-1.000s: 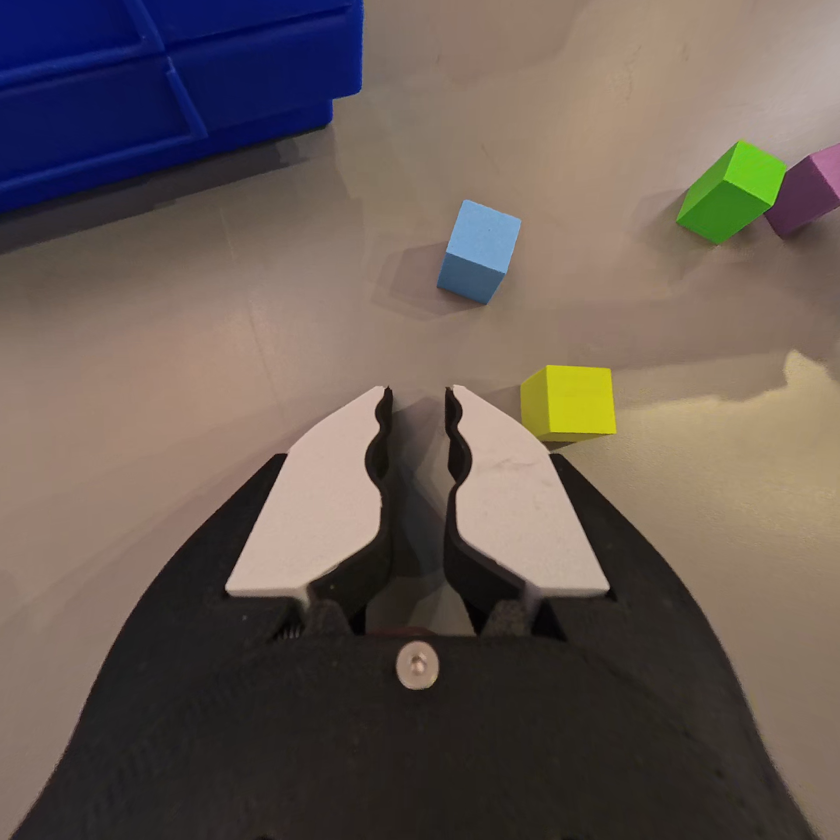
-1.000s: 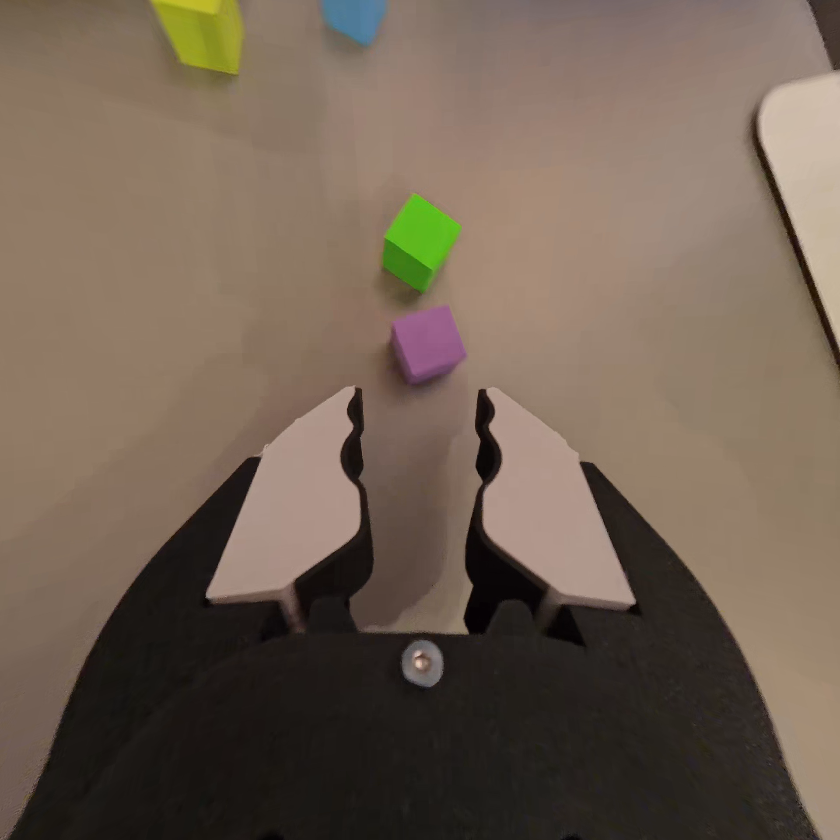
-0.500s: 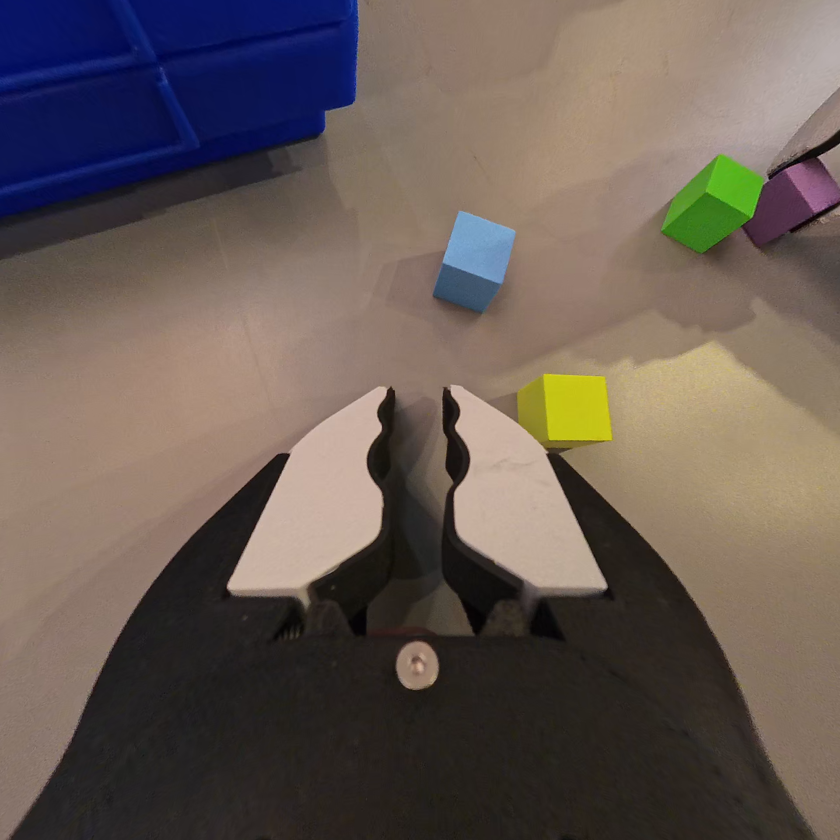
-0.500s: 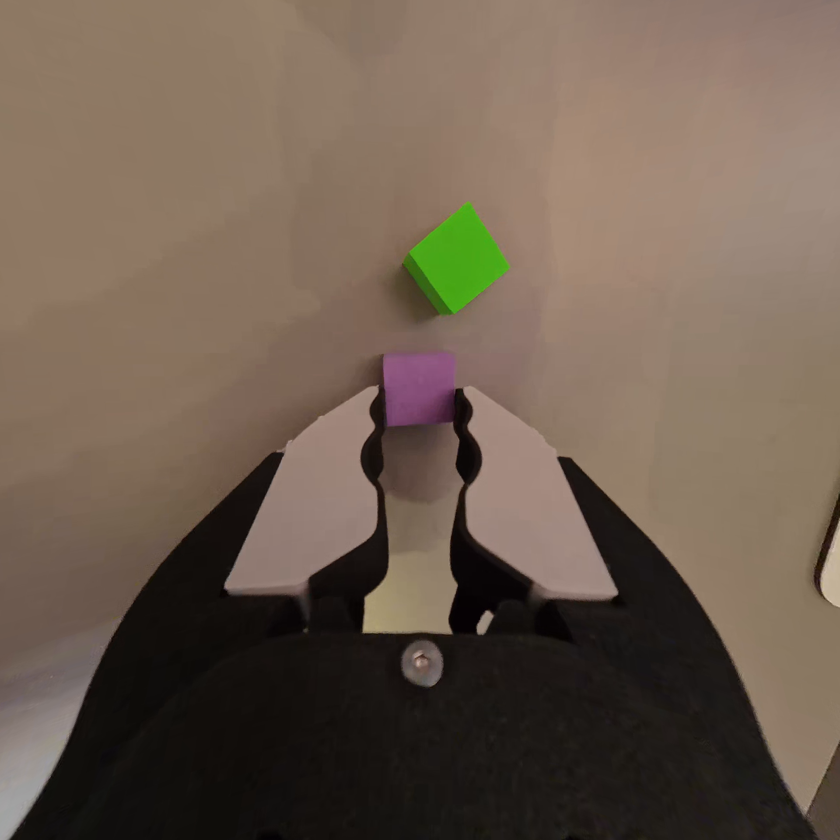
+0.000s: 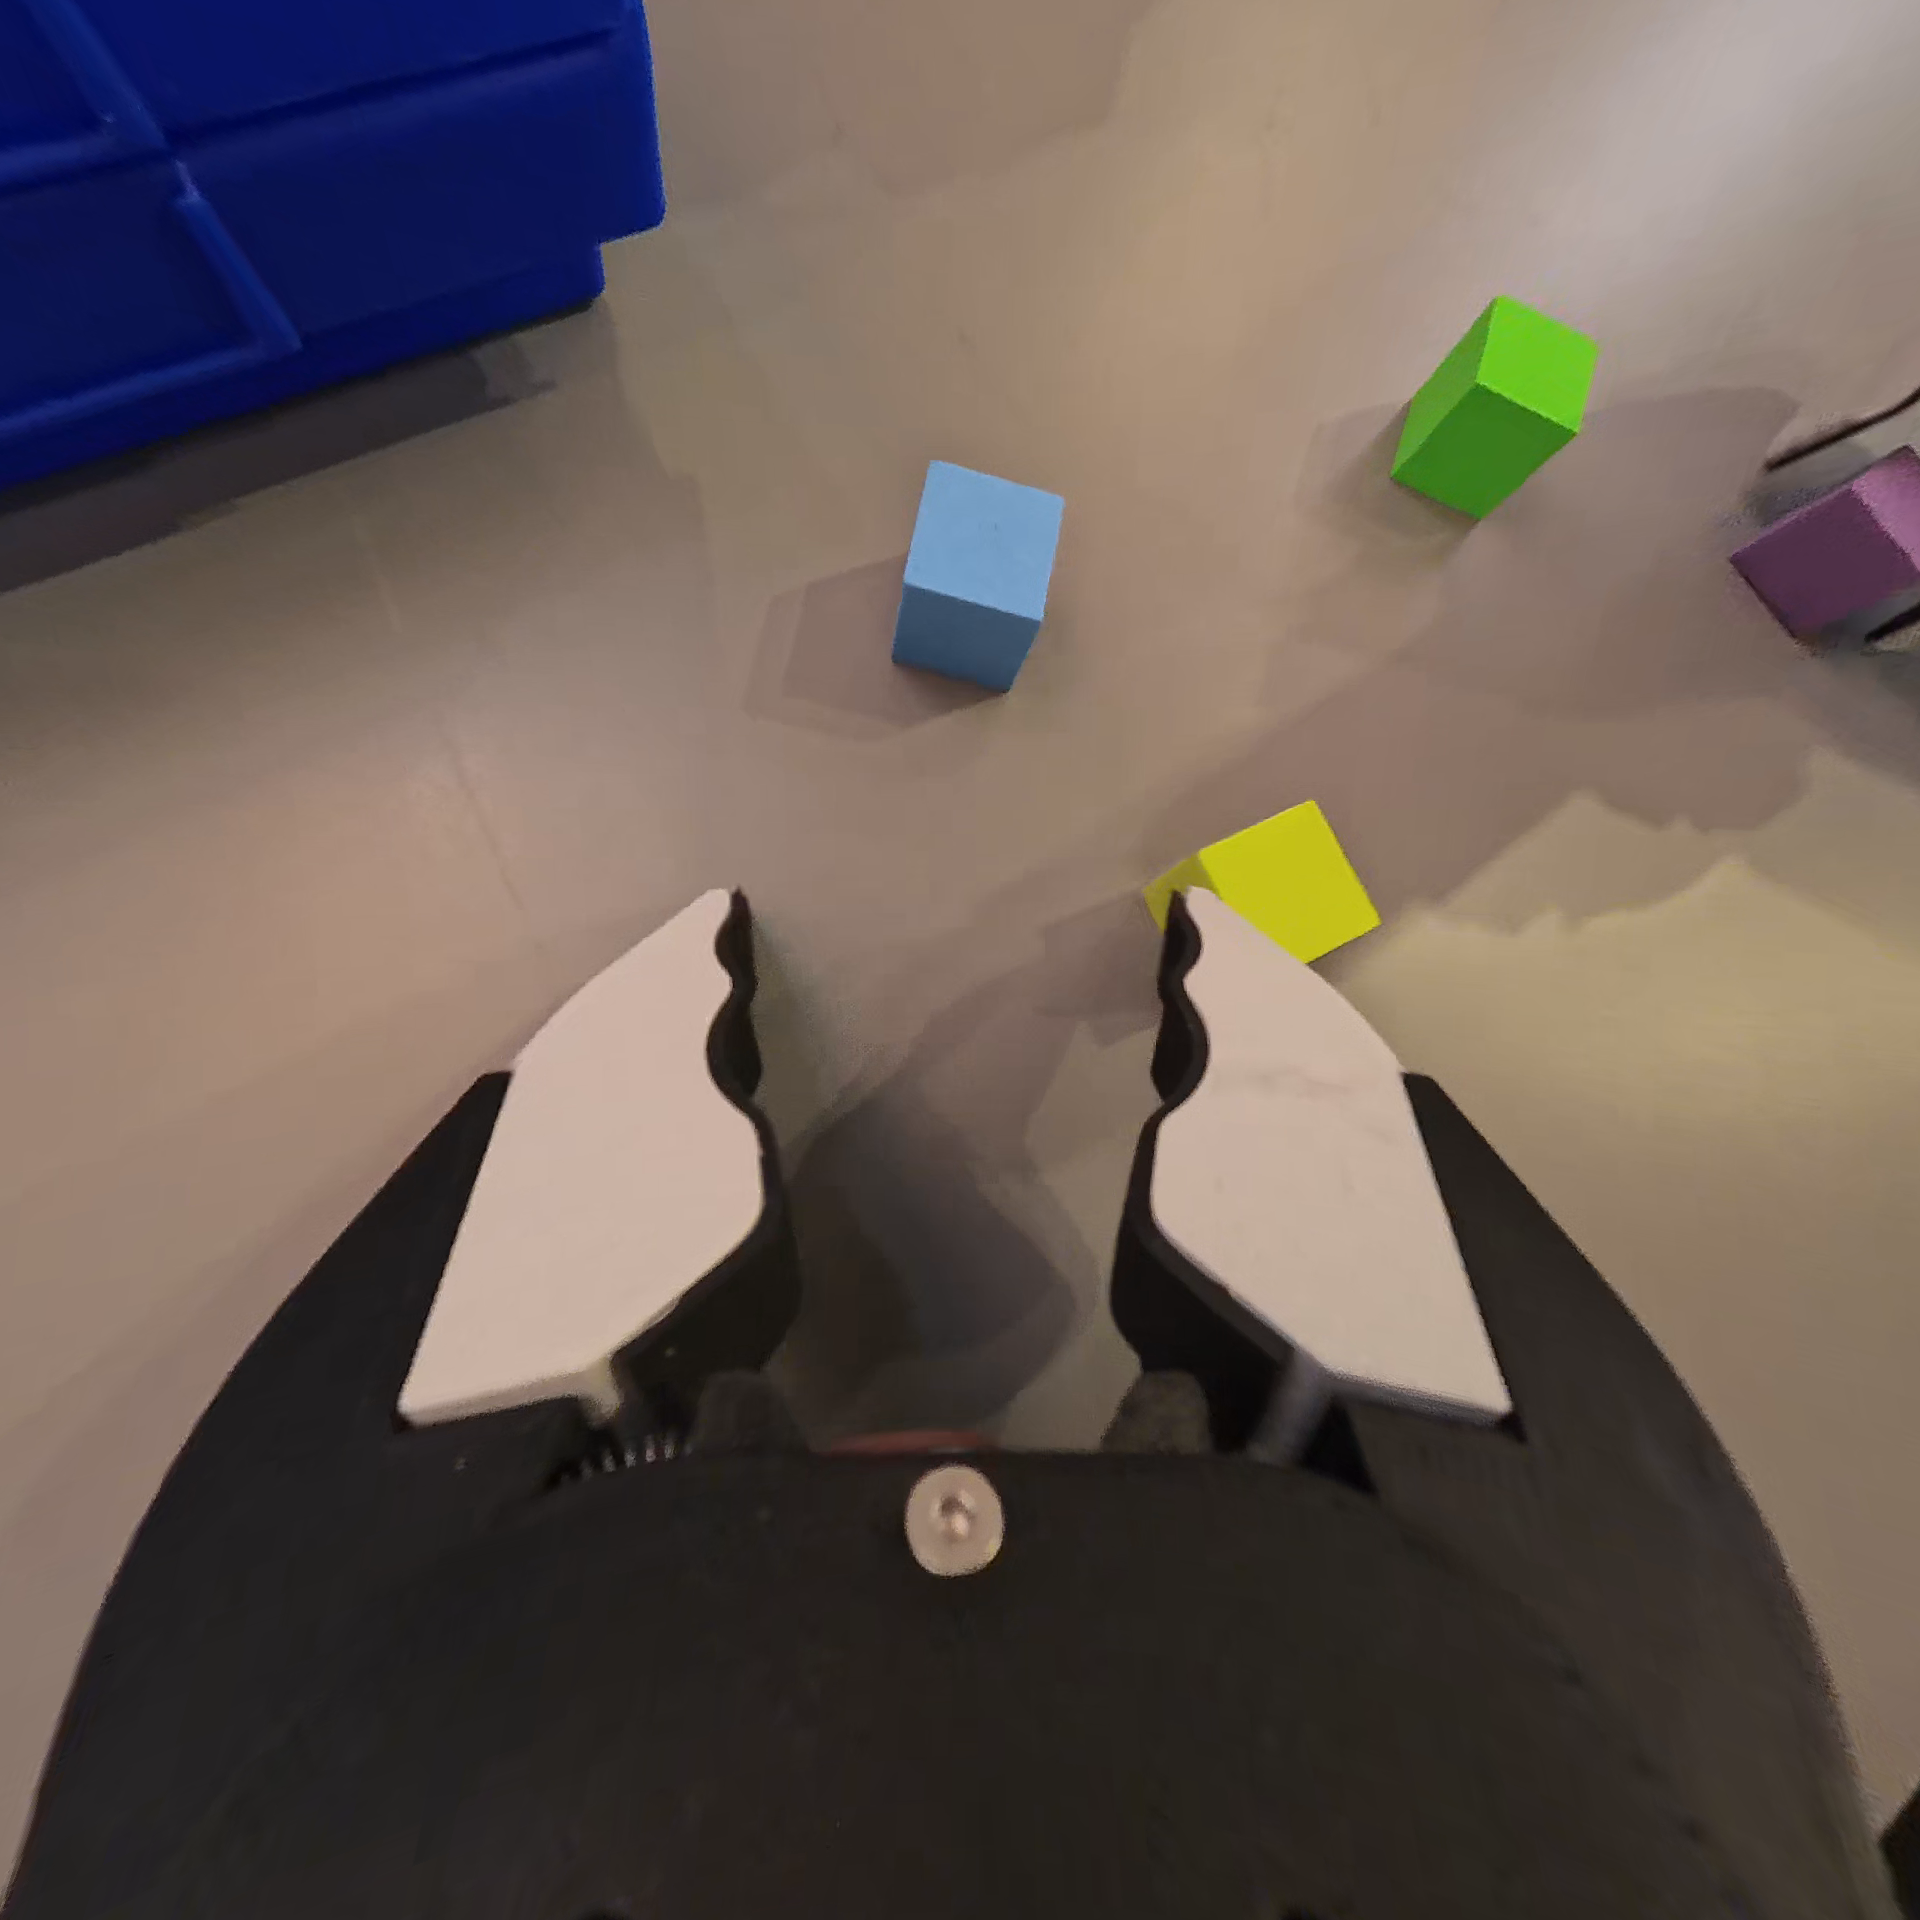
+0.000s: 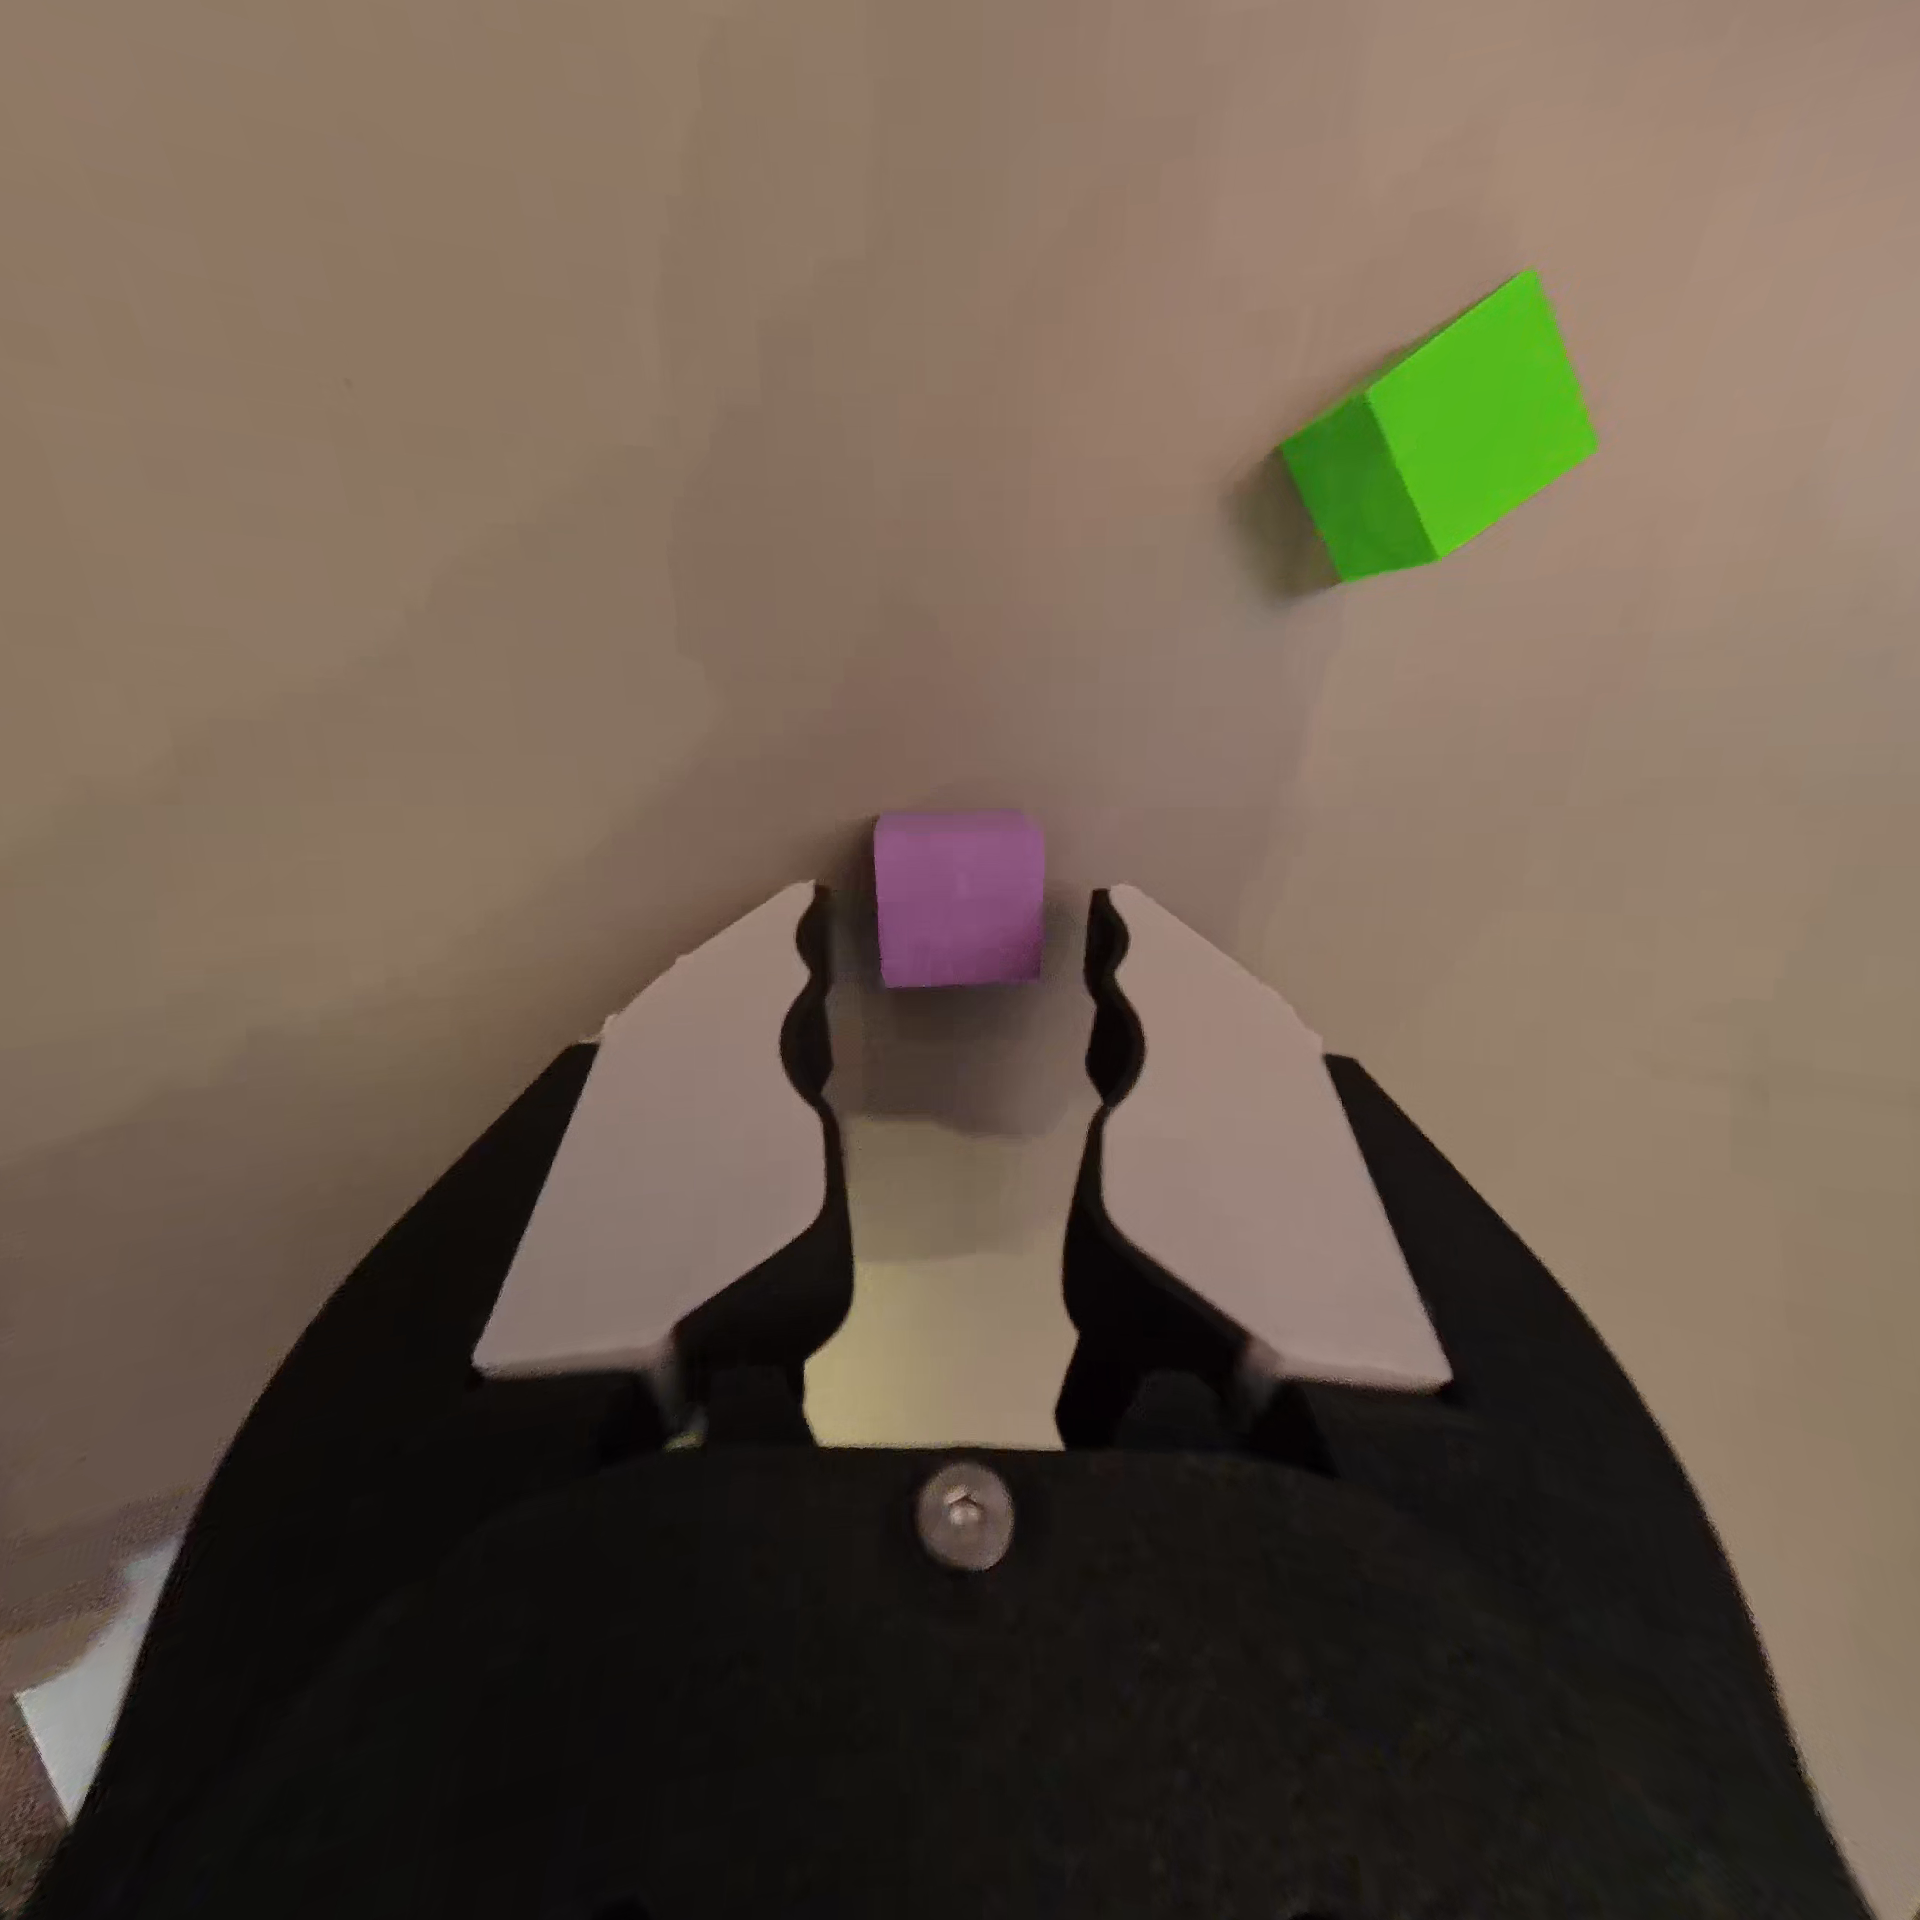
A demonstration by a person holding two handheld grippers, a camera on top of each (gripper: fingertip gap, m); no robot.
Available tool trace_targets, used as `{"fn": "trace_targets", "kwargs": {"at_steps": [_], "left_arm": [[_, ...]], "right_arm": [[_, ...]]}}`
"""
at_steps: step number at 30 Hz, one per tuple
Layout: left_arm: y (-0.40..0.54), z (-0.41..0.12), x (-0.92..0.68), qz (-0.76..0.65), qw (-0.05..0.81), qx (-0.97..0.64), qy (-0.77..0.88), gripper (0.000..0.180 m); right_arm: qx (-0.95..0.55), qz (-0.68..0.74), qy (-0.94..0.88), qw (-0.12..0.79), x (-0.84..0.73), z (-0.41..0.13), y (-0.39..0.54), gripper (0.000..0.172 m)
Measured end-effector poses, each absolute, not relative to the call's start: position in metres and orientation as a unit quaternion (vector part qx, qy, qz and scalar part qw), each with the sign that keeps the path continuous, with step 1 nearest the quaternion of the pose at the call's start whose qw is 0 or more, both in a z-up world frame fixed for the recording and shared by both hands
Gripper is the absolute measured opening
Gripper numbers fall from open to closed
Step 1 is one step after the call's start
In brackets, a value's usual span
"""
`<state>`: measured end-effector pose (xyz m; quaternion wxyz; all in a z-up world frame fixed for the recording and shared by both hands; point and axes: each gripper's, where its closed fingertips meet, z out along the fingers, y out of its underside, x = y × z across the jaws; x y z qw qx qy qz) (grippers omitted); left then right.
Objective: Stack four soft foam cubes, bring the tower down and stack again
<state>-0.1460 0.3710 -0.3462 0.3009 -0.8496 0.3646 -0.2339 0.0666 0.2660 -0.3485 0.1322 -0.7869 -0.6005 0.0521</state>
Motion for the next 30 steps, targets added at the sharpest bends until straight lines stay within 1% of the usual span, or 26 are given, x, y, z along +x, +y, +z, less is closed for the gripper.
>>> {"fn": "trace_targets", "kwargs": {"at_steps": [1, 3, 8, 13, 16, 17, 23, 24, 26, 28, 30], "left_arm": [[0.37, -0.344, -0.146, -0.234, 0.302, -0.848, 0.367, 0.075], [0.368, -0.339, -0.147, -0.224, 0.306, -0.846, 0.374, 0.077], [0.356, -0.321, -0.139, -0.22, 0.305, -0.838, 0.395, 0.08], [0.338, -0.324, -0.121, -0.191, 0.27, -0.848, 0.414, 0.082], [0.333, -0.333, -0.122, -0.136, 0.243, -0.868, 0.41, 0.075], [0.333, -0.333, -0.122, -0.125, 0.243, -0.872, 0.407, 0.07], [0.327, -0.336, -0.115, -0.086, 0.215, -0.89, 0.393, 0.051], [0.328, -0.339, -0.115, -0.073, 0.21, -0.892, 0.395, 0.051], [0.327, -0.344, -0.112, -0.076, 0.197, -0.896, 0.39, 0.048], [0.328, -0.346, -0.112, -0.072, 0.193, -0.896, 0.393, 0.035], [0.329, -0.346, -0.112, -0.069, 0.193, -0.893, 0.402, 0.031]], "right_arm": [[-0.788, 0.054, -0.598, 0.137, 0.067, -0.345, 0.265, 0.048], [-0.792, 0.046, -0.592, 0.145, 0.072, -0.338, 0.264, 0.05], [-0.812, 0.045, -0.546, 0.203, 0.084, -0.314, 0.259, 0.048], [-0.819, 0.045, -0.527, 0.225, 0.093, -0.319, 0.243, 0.044], [-0.825, 0.043, -0.517, 0.223, 0.103, -0.332, 0.24, 0.043], [-0.827, 0.036, -0.517, 0.219, 0.106, -0.337, 0.241, 0.043], [-0.828, 0.019, -0.516, 0.219, 0.112, -0.346, 0.246, 0.039], [-0.828, 0.019, -0.516, 0.219, 0.113, -0.347, 0.246, 0.038], [-0.828, 0.018, -0.515, 0.22, 0.113, -0.346, 0.247, 0.038], [-0.828, 0.015, -0.515, 0.22, 0.114, -0.347, 0.247, 0.037], [-0.827, 0.016, -0.516, 0.221, 0.114, -0.347, 0.247, 0.037]]}}
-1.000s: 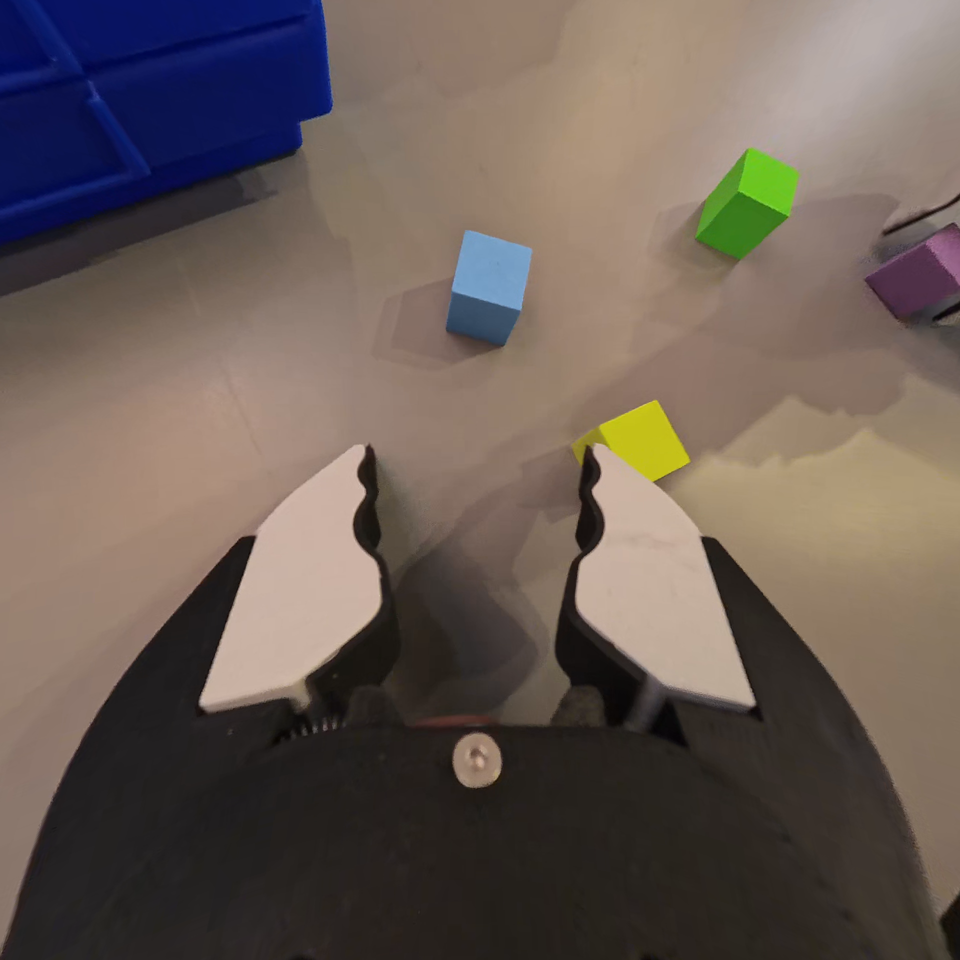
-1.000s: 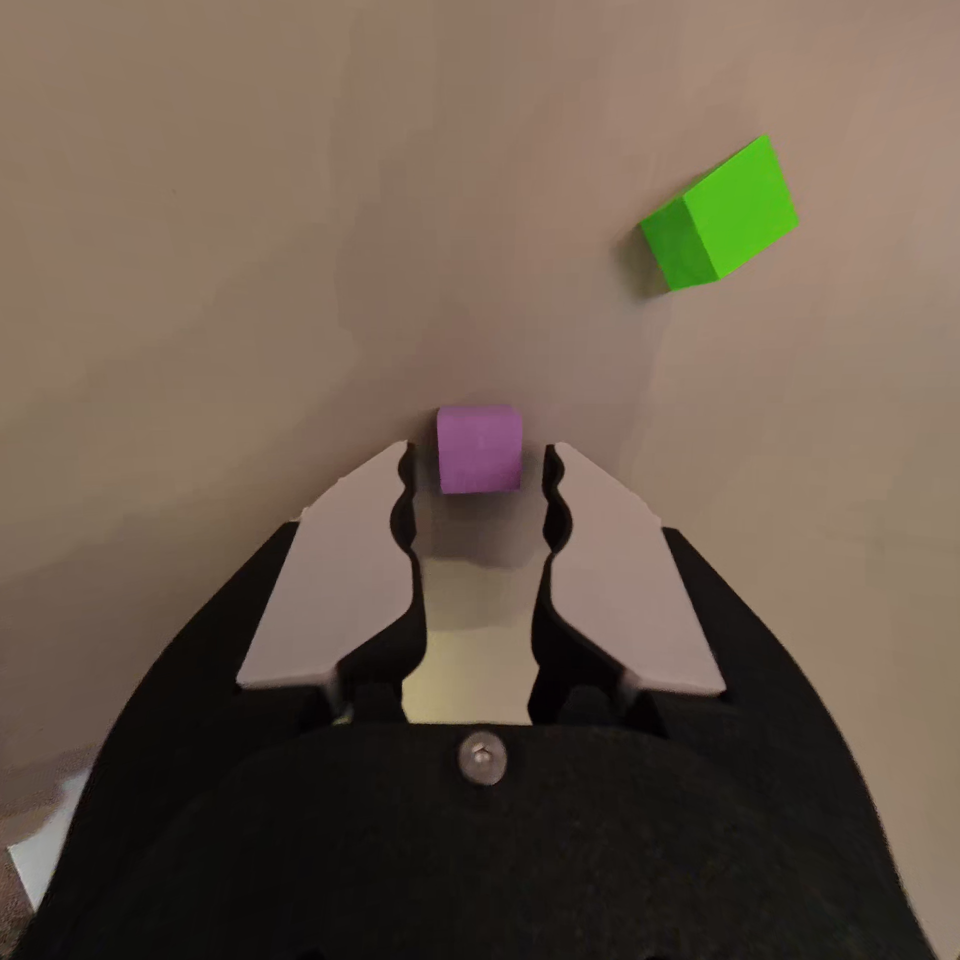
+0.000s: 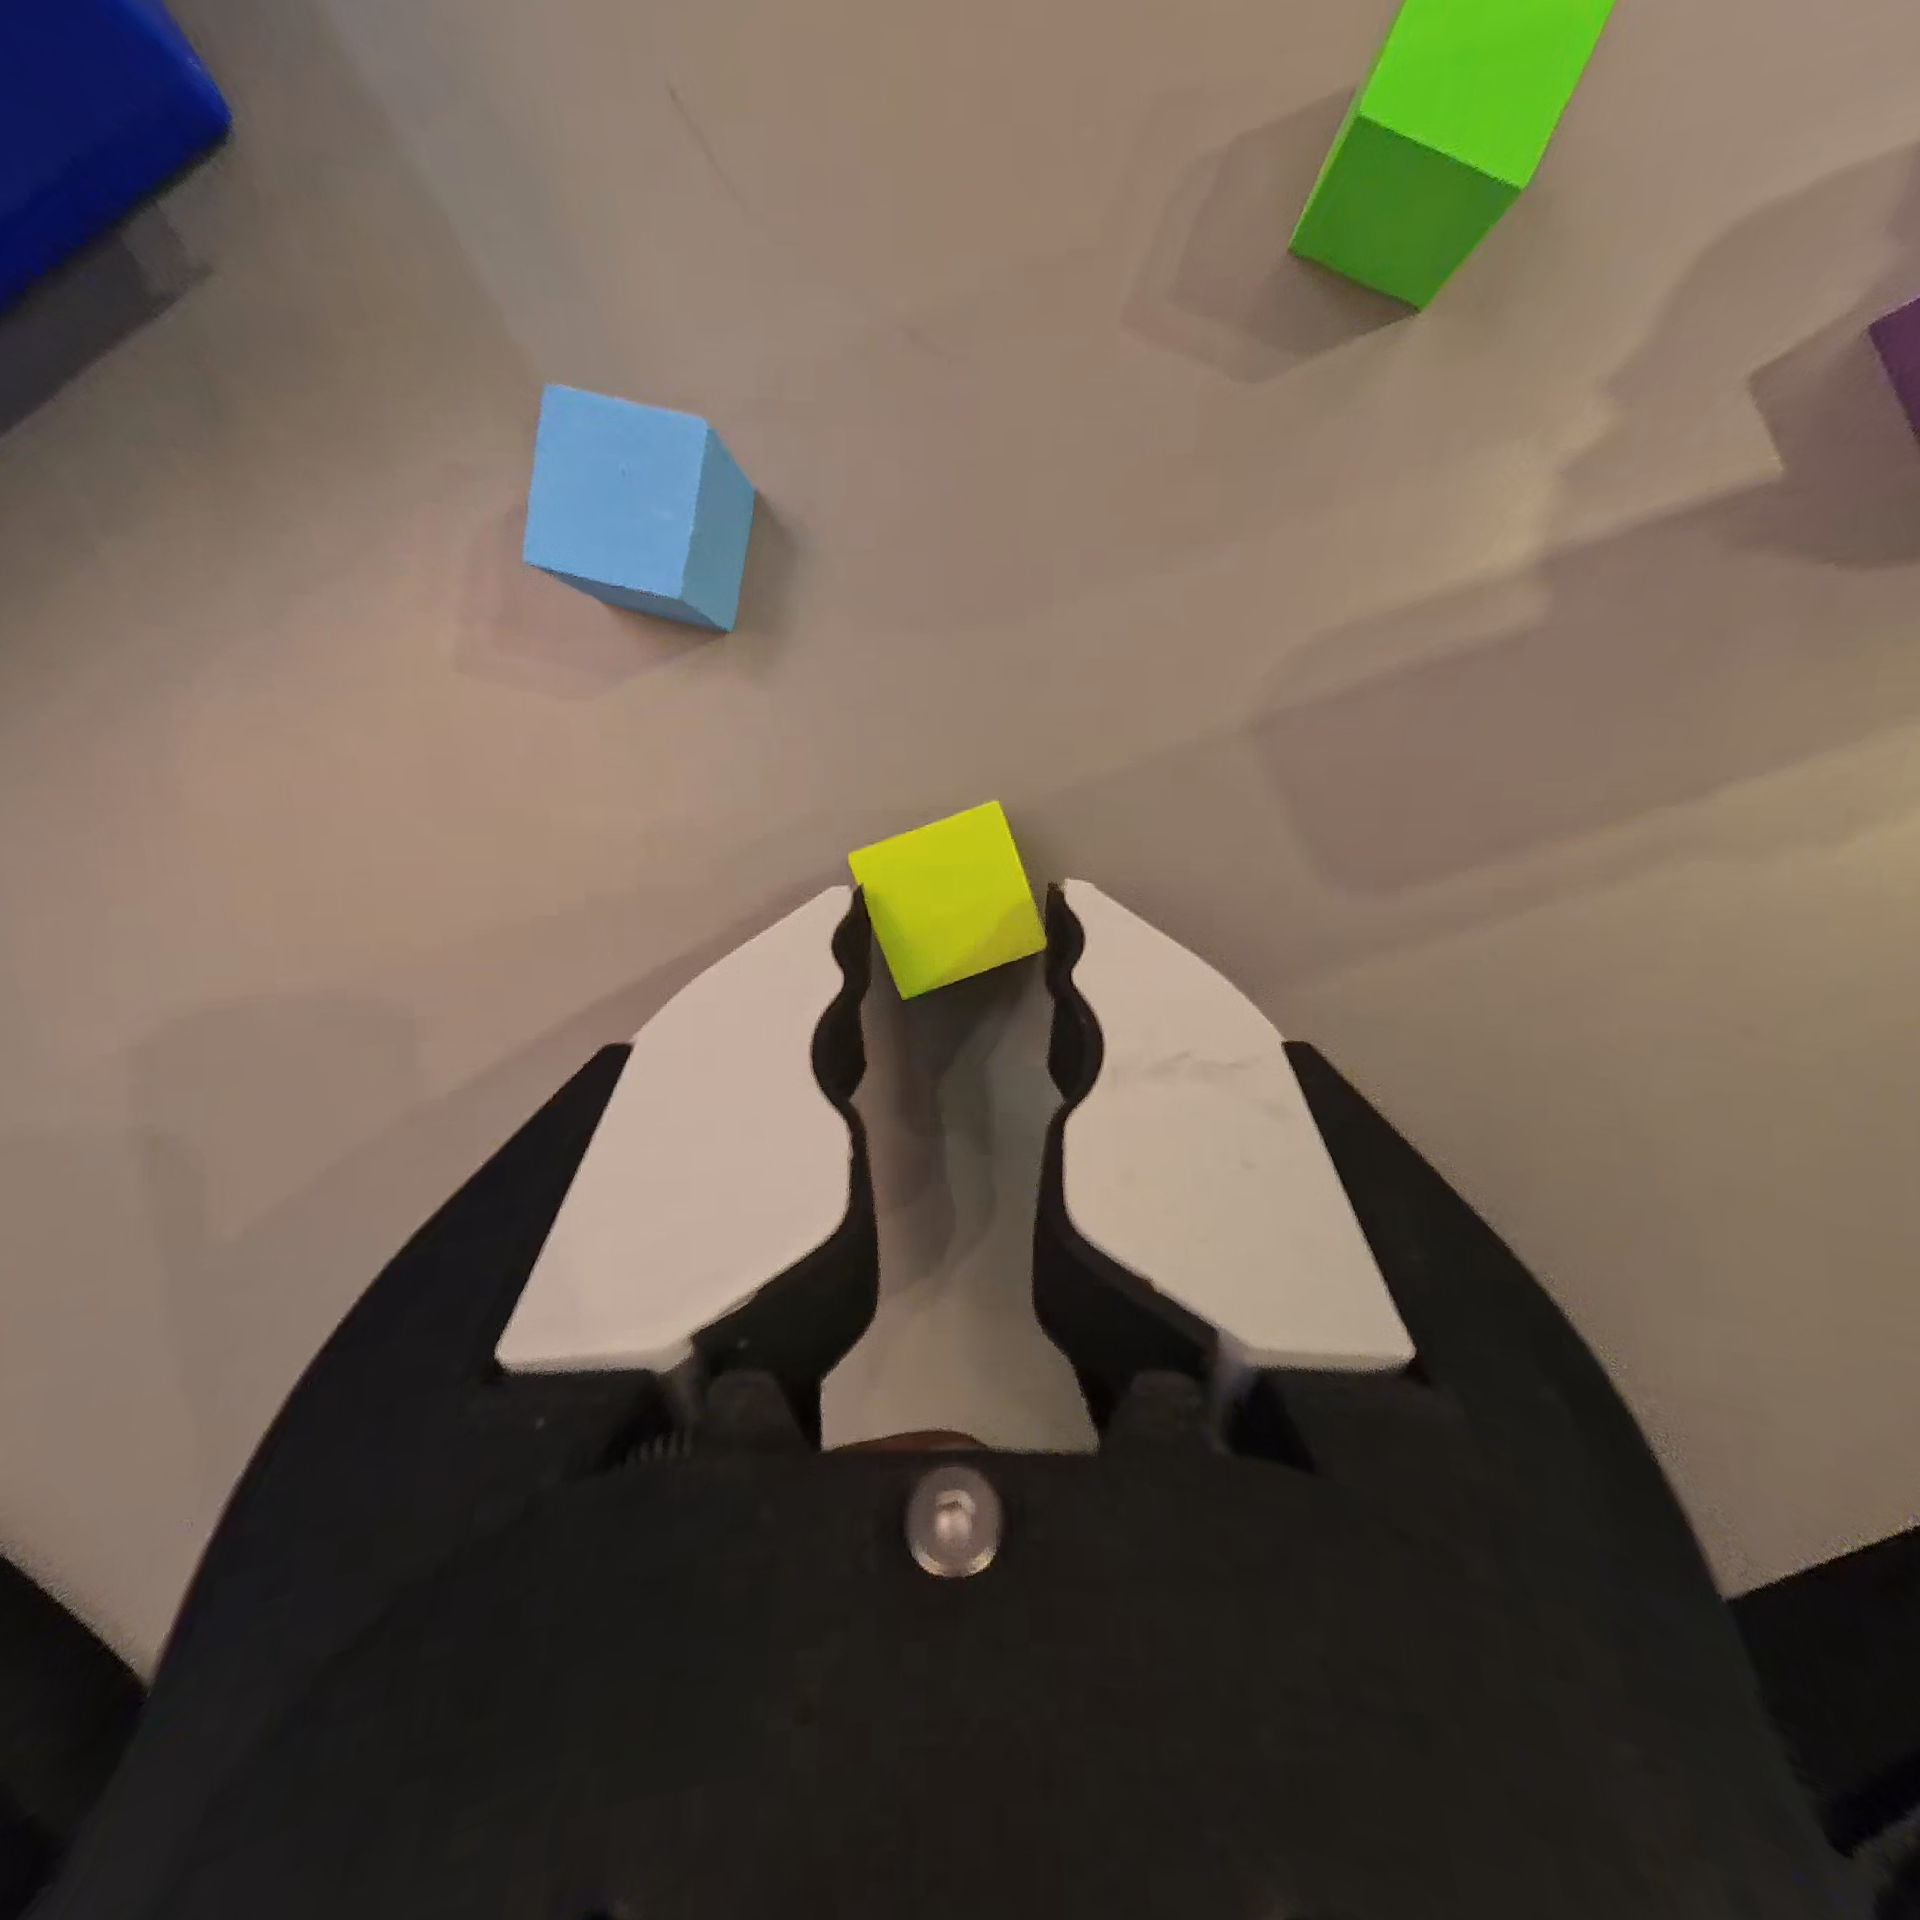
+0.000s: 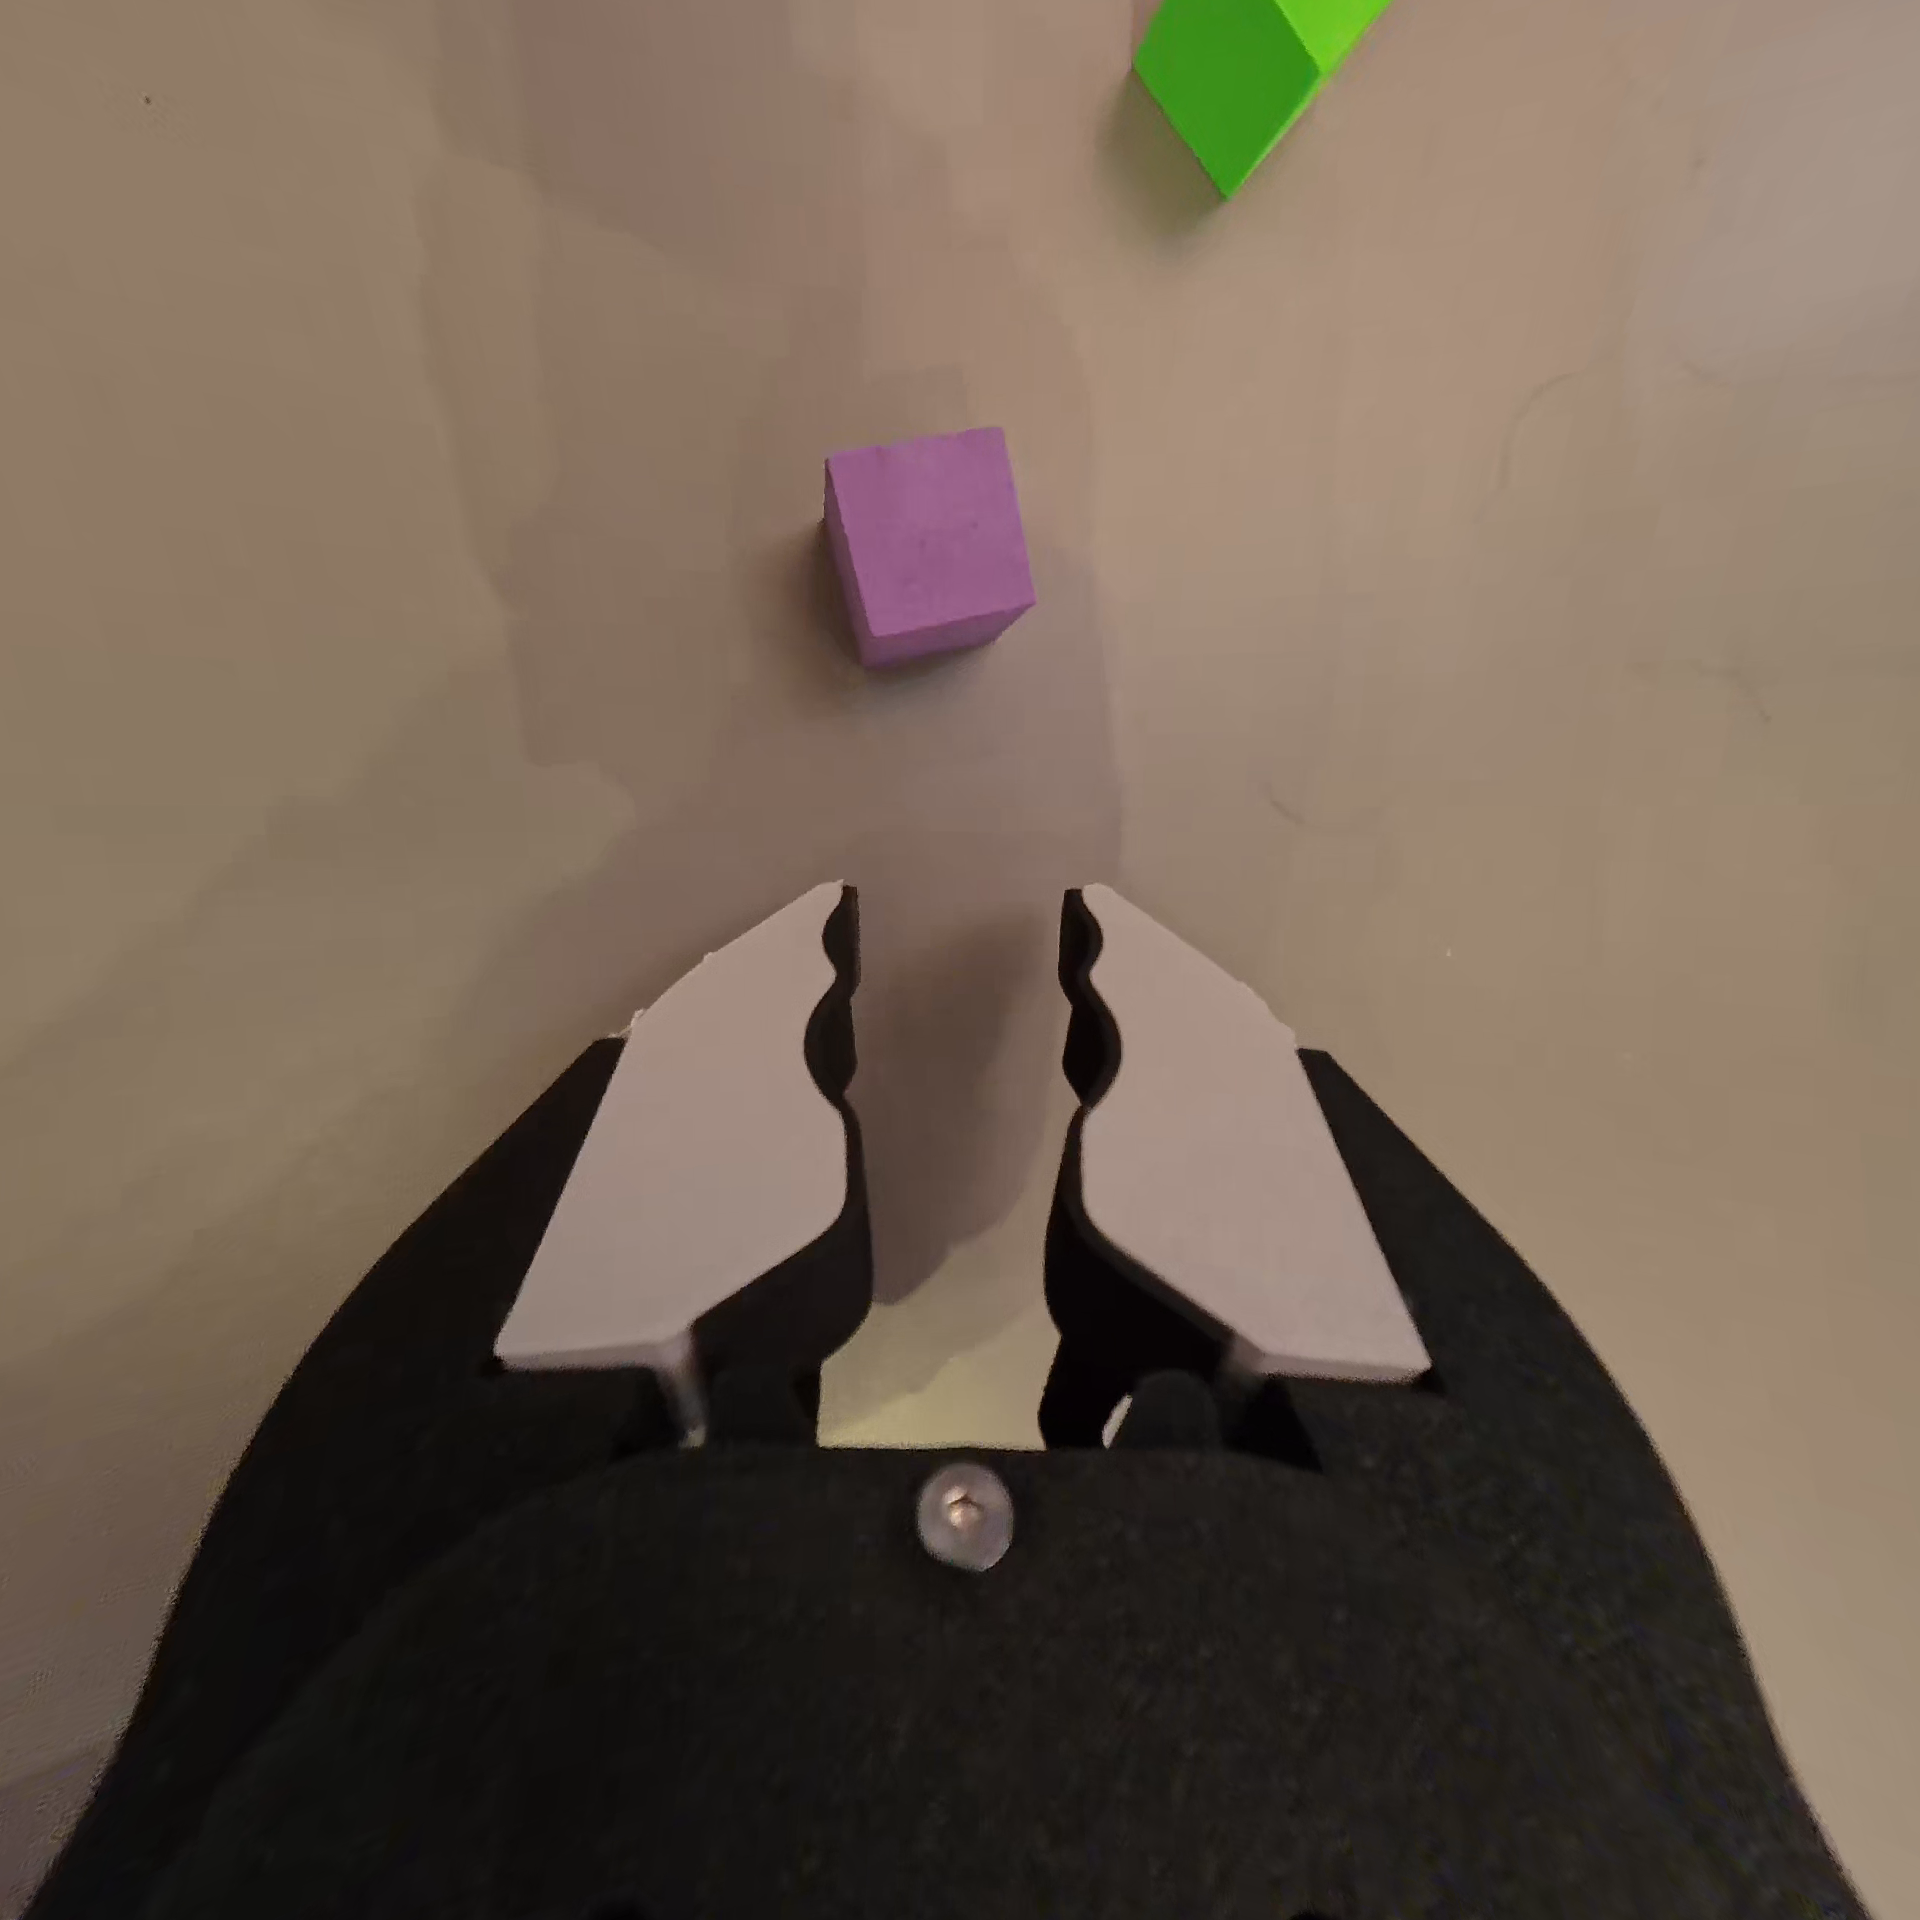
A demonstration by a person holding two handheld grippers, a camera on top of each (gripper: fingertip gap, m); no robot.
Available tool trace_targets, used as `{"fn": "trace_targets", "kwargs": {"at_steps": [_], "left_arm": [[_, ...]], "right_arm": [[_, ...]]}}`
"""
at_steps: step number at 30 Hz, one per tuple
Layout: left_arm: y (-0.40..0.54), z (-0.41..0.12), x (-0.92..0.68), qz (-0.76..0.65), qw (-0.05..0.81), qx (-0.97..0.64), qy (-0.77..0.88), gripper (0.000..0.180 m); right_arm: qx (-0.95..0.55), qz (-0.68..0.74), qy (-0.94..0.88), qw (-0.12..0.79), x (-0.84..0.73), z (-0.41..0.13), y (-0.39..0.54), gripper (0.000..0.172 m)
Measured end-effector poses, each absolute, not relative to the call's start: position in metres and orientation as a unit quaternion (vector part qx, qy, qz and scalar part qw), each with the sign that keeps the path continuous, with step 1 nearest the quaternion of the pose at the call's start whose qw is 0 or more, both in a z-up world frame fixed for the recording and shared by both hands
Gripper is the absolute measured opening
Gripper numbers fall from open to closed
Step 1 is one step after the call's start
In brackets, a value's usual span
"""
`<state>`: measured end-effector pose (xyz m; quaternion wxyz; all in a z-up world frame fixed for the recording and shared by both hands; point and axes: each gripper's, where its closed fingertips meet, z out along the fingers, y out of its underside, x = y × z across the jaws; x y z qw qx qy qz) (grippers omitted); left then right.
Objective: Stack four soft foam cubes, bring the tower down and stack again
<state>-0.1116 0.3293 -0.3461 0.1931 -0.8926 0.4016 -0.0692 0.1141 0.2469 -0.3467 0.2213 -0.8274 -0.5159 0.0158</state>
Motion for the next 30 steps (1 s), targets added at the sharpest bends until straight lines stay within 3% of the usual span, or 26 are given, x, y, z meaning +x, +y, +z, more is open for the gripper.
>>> {"fn": "trace_targets", "kwargs": {"at_steps": [10, 16, 30], "left_arm": [[0.312, -0.3, -0.044, -0.094, 0.237, -0.745, 0.616, 0.03], [0.279, -0.292, 0.011, -0.088, 0.202, -0.612, 0.76, 0.03], [0.258, -0.308, 0.059, -0.143, 0.156, -0.523, 0.826, 0.03]], "right_arm": [[-0.833, 0.047, -0.502, 0.227, 0.119, -0.348, 0.248, 0.033], [-0.836, 0.068, -0.493, 0.231, 0.122, -0.349, 0.248, 0.033], [-0.834, 0.137, -0.474, 0.245, 0.125, -0.351, 0.247, 0.031]]}}
